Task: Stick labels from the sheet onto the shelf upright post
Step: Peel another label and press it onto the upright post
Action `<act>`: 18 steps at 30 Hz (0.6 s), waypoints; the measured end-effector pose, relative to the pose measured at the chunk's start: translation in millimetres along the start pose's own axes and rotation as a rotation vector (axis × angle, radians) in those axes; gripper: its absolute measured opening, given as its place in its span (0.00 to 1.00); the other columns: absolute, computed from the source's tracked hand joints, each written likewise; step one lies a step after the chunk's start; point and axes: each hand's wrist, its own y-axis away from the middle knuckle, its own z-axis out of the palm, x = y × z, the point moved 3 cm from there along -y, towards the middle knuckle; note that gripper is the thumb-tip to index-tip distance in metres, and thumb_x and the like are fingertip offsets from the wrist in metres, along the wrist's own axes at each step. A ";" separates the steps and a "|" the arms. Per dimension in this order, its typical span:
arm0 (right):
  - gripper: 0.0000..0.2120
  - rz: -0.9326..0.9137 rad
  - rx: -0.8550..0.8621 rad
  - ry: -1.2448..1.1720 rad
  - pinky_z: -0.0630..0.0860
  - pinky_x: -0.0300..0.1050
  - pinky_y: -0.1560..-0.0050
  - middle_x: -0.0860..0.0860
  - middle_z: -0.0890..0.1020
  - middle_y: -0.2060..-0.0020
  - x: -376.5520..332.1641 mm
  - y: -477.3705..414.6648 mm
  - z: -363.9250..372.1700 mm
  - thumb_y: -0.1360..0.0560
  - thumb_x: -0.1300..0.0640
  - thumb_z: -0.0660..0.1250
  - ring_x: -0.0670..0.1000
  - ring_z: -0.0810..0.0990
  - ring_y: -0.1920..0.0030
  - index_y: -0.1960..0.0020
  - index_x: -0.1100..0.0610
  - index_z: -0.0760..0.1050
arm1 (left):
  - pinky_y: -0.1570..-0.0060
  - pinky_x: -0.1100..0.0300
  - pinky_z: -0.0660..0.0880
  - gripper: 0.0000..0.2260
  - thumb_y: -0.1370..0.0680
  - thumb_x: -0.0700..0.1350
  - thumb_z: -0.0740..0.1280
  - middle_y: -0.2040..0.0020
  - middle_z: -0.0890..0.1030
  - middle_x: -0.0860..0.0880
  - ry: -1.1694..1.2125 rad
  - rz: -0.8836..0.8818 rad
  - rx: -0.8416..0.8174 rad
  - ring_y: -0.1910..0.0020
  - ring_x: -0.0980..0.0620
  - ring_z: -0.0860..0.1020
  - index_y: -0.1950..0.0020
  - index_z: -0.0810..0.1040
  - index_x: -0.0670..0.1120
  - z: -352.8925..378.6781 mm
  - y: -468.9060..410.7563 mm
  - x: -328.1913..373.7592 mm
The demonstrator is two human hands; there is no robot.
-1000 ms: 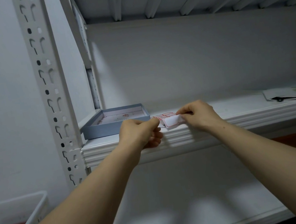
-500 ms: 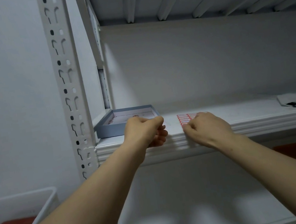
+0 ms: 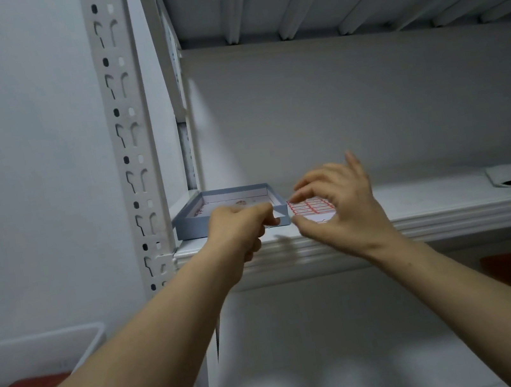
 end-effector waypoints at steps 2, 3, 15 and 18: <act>0.11 -0.094 -0.009 0.110 0.50 0.55 0.30 0.48 0.81 0.55 -4.8 3.5 3.4 0.34 0.45 0.68 0.49 0.74 0.45 0.59 0.51 0.82 | 0.73 0.63 0.55 0.07 0.27 0.38 0.66 0.70 0.66 0.47 -0.002 -0.009 -0.026 0.75 0.52 0.59 0.66 0.75 0.42 0.7 0.8 -1.1; 0.09 -0.121 -0.010 0.155 0.49 0.55 0.30 0.48 0.82 0.54 -8.7 3.9 4.2 0.34 0.46 0.69 0.51 0.74 0.44 0.60 0.50 0.82 | 0.74 0.63 0.55 0.06 0.28 0.38 0.66 0.71 0.66 0.47 -0.003 -0.014 -0.038 0.76 0.53 0.59 0.66 0.76 0.42 1.0 1.3 -1.6; 0.05 -0.228 -0.026 0.326 0.55 0.57 0.33 0.50 0.84 0.55 -33.8 -7.6 10.3 0.35 0.54 0.70 0.56 0.80 0.48 0.68 0.53 0.82 | 0.77 0.65 0.56 0.05 0.28 0.39 0.65 0.74 0.65 0.49 0.011 -0.055 -0.060 0.77 0.54 0.58 0.60 0.80 0.41 -11.1 4.2 -4.3; 0.09 -0.148 0.025 0.294 0.55 0.51 0.35 0.49 0.83 0.55 -34.4 -6.2 11.5 0.32 0.53 0.65 0.52 0.78 0.46 0.68 0.53 0.81 | 0.79 0.67 0.54 0.06 0.28 0.41 0.64 0.74 0.64 0.50 0.060 -0.053 -0.074 0.79 0.55 0.57 0.65 0.77 0.43 -14.8 6.1 -4.4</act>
